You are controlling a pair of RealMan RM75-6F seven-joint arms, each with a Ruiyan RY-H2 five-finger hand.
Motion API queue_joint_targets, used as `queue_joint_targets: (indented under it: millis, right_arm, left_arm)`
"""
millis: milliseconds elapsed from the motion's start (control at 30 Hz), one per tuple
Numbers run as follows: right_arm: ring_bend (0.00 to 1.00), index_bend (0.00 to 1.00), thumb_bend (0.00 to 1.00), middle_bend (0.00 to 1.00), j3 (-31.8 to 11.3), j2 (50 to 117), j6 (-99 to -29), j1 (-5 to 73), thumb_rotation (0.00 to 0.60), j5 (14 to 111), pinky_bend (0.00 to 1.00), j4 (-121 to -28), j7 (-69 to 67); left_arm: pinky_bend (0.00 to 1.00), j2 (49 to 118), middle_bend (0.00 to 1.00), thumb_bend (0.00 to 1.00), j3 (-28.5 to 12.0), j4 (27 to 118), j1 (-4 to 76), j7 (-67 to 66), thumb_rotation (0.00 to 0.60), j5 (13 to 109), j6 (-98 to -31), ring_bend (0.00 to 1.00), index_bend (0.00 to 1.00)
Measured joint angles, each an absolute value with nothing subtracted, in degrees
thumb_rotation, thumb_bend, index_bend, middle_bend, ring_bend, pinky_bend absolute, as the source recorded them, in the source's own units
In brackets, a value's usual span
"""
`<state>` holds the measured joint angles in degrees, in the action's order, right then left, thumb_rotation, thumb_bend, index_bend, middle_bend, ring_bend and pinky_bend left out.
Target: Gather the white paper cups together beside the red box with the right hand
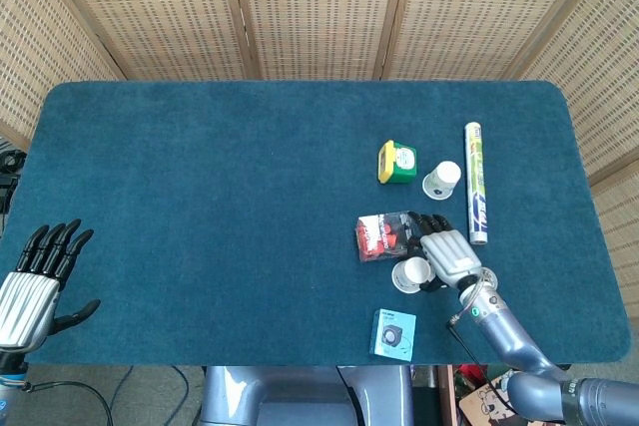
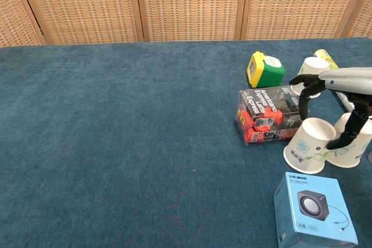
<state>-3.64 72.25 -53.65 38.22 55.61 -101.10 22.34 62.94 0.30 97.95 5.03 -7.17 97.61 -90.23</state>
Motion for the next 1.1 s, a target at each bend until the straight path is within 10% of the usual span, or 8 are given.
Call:
queue_joint_targets:
  millis: [700,1100]
  right_arm:
    - [0.00,0.22,0.12,0.00,-5.5,64.8,-62.1,40.2,0.600,52.2,0.00,-117.5,34.8]
    - [0.00,0.22,0.12,0.00,-10.9,68.9,-60.8,46.1,0.600,45.1,0.00,-106.2,36.0]
  left_arm:
    - [0.00,63.0,0.00,0.18,0.4,97.9,4.9,-7.3,0.600,98.1,-90.6,0.00,0.00]
    - [0.00,63.3,0.00,0.18,-0.1,97.5,5.3,-7.2,0.600,97.0,-90.0,0.00,0.00]
